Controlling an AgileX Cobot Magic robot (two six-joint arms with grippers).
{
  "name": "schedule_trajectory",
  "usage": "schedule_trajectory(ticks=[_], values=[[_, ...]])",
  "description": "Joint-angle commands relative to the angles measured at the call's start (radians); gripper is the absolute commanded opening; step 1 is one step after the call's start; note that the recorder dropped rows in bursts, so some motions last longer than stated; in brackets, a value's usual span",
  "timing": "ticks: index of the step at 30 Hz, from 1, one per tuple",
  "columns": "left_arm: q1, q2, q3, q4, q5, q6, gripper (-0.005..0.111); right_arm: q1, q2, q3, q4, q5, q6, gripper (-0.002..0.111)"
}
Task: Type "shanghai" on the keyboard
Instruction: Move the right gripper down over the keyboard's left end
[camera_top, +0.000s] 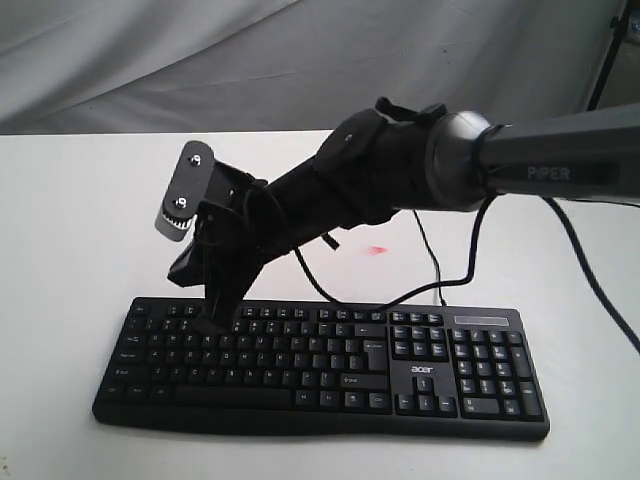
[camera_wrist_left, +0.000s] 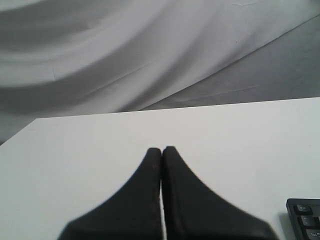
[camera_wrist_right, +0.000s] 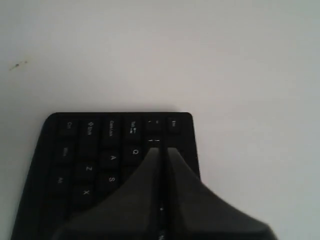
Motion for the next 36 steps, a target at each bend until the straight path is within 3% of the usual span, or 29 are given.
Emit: schedule_trajectory(ticks=[1,6,36], values=[[-0.004,0.003,0.005,-0.001,-0.004,-0.003,0.001,0.003,0.034,-0.008,0.079,0.031,-0.063,0.000],[-0.004,0.003,0.005,-0.001,-0.004,-0.003,0.001,0.012,0.037,-0.008,0.098,0.100,-0.066,0.000],[-0.004,0.003,0.005,-0.001,-0.004,-0.003,0.001,0.124,0.072,-0.008,0.041,-0.026,-0.093,0.000]])
